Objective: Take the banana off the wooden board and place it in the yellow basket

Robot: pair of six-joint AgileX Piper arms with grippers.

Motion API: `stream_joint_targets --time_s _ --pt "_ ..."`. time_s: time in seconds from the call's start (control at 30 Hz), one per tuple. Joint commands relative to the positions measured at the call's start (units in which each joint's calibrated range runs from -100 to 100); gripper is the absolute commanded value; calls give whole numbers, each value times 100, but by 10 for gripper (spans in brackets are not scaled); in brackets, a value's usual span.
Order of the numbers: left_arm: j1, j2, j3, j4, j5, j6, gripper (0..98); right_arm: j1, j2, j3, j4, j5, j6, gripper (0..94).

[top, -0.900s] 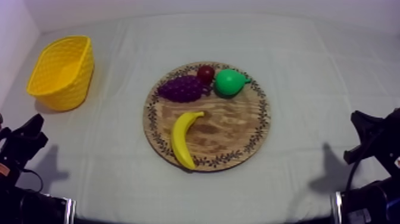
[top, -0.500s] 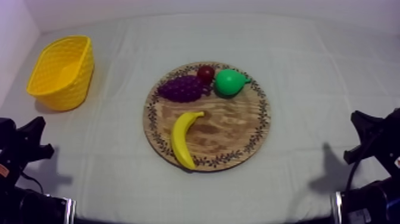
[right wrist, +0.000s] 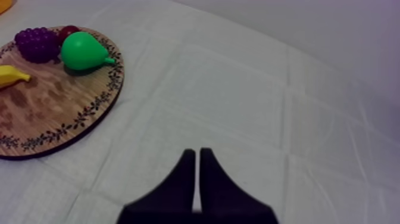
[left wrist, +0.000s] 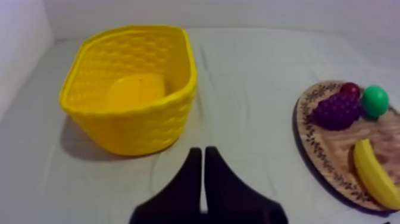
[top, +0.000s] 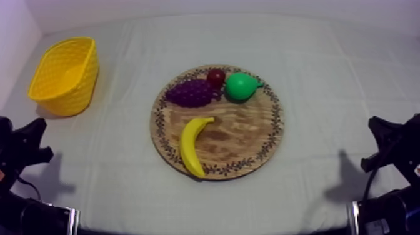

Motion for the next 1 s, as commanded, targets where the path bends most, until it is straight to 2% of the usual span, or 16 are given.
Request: stream_joint_targets --time_s 0.0,0.2,0.33,0.4,0.5,0.63,0.73,0.97 --pt "129 473 -1248 -7 617 266 1 3 -4 -3 -3 -3 1 5" --pt "869 1587 -3318 -138 1715 827 1 3 -4 -3 -3 -3 2 5" --pt "1230 2256 -4336 -24 2194 1136 1 3 -4 -3 -3 -3 2 5" --pt "1457 2581 -4748 10 2430 1362 1 3 -4 -3 -3 -3 1 5" --pt "1974 2955 -5125 -70 2673 1838 1 3 -4 -3 -3 -3 3 5" --pt "2444 3396 -5324 -51 2805 2316 1 3 -4 -3 -3 -3 2 5" --pt "2681 3748 -5375 50 2779 2508 1 3 -4 -3 -3 -3 1 5" --pt "3172 4473 -5312 149 2599 2899 2 3 -4 -3 -3 -3 1 5"
